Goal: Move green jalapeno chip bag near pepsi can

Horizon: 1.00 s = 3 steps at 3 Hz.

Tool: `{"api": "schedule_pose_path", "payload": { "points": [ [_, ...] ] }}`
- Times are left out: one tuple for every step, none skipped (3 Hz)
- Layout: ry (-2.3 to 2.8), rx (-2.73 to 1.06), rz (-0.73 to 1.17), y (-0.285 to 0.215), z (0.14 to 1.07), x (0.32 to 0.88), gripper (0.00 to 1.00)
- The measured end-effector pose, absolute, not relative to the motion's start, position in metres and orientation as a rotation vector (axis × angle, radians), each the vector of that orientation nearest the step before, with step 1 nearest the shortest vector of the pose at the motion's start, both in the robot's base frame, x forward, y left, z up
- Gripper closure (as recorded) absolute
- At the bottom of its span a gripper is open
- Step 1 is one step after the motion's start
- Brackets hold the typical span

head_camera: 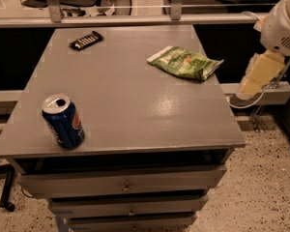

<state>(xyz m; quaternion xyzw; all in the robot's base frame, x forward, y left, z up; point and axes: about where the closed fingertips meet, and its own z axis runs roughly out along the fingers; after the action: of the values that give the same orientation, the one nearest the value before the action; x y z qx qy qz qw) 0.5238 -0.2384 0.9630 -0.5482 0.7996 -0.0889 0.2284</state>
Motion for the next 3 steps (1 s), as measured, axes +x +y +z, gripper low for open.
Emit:
{"api": "schedule_pose_path", "payload": {
  "points": [
    [2.171, -1.381, -0.196, -0.247, 0.955, 0.569, 0.0],
    [2.146, -1.265, -0.066, -0.245, 0.94, 0.61, 0.0],
    [2.115, -1.173, 0.101, -0.231, 0.916, 0.649, 0.0]
  ]
}}
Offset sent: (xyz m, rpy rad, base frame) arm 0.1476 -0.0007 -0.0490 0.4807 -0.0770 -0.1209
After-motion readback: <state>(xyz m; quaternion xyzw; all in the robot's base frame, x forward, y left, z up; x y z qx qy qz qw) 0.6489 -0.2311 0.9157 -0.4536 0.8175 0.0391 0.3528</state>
